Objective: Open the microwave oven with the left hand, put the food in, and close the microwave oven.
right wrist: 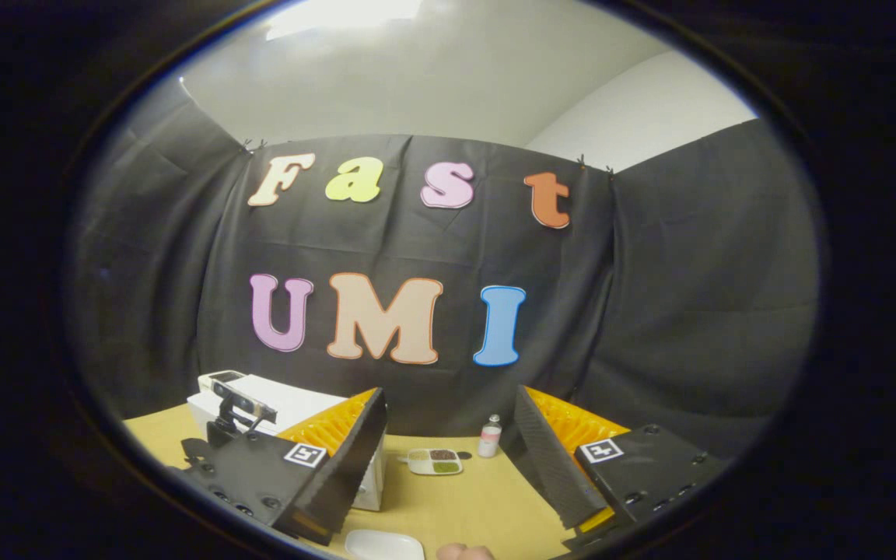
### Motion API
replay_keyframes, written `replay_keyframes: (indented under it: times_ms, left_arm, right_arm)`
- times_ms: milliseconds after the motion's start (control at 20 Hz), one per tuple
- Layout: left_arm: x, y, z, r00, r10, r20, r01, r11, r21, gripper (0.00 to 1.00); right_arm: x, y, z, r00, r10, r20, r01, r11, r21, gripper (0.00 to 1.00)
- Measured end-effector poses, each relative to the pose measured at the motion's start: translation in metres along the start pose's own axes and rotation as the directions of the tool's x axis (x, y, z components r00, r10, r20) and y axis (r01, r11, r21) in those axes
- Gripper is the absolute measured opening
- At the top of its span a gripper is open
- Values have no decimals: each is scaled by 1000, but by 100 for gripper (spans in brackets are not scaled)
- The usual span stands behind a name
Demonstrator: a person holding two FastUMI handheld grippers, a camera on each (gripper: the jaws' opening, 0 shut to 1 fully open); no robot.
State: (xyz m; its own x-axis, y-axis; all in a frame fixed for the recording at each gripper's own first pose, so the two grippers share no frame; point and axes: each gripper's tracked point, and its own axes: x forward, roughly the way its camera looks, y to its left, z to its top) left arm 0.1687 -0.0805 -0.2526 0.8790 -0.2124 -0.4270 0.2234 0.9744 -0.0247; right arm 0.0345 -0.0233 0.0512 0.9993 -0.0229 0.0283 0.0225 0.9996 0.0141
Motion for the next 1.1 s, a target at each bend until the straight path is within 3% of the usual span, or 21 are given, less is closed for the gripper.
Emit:
replay_keyframes:
  times_ms: [250, 450, 600, 750, 800, 1100]
  left_arm:
    - [-50, 2, -3, 1000, -24, -5, 23, 998, -63, 0]
    - [-108, 8, 23, 995, -64, 72, 70, 994, -86, 0]
    - [-152, 27, 50, 990, -29, 137, 40, 996, -83, 1]
    - [-195, 43, 93, 971, 2, 239, 24, 994, -105, 0]
    - [-209, 45, 110, 964, 8, 265, 21, 994, -105, 0]
    - [-280, 49, 175, 914, 27, 404, -3, 998, -60, 0]
  right_arm:
    - [-3, 7, 0, 1000, 8, 4, -8, 1000, 3, 96]
    - [-7, 24, -2, 999, 38, -10, -38, 999, 22, 100]
    - [-10, 39, 0, 997, 72, -7, -71, 997, 23, 96]
    - [-12, 50, 2, 995, 96, -1, -96, 995, 22, 100]
    - [-15, 53, 3, 995, 104, -1, -104, 994, 25, 96]
    - [-27, 62, 12, 990, 140, 11, -140, 990, 34, 96]
